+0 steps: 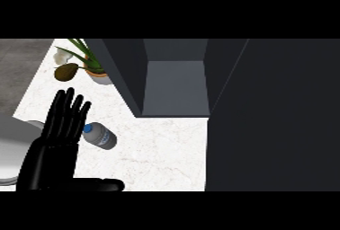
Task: Pick up the bottled water, place it into the cabinet and close the cabinet
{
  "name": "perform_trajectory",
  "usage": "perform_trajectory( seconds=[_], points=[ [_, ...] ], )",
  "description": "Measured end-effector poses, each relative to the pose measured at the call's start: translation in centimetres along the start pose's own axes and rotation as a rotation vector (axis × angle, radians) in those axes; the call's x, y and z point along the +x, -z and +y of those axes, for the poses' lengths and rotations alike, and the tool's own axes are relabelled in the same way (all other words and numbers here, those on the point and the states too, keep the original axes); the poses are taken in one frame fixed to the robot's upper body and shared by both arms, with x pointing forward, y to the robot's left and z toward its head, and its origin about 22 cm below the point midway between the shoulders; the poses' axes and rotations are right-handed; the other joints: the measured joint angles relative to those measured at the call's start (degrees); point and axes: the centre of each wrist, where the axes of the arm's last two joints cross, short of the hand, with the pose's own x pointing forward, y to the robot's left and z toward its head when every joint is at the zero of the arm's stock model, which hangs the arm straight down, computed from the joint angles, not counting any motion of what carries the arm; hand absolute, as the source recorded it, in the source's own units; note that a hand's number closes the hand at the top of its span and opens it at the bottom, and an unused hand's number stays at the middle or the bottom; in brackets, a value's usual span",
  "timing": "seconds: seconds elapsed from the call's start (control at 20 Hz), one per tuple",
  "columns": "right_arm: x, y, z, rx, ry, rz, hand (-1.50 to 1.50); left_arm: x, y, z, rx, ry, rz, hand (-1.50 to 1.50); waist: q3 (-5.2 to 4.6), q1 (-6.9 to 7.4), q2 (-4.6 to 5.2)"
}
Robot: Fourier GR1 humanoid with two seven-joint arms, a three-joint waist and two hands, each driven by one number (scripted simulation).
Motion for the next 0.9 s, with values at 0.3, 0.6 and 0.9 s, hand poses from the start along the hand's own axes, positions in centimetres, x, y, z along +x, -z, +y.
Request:
perform_trajectory(
  seconds=[0.3,0.6,0.9],
  points=[
    [0.7,-2.6,-0.3,0.009,0.056,0.044,-1.50,0.6,-2.6,-0.2,0.031,-0.039,0.055,-1.50,-0.03,0.15,-0.02],
    [0.4,-4.0,0.1,0.004,0.077,0.049,-1.50,-0.7,-4.7,0.7,0.037,-0.044,0.073,-1.50,-0.05,0.25,-0.01],
    [-0.1,-5.1,-0.3,0.022,0.070,0.045,-1.50,-0.8,-6.5,1.9,0.058,-0.034,0.075,-1.50,-0.05,0.28,-0.01]
  ],
)
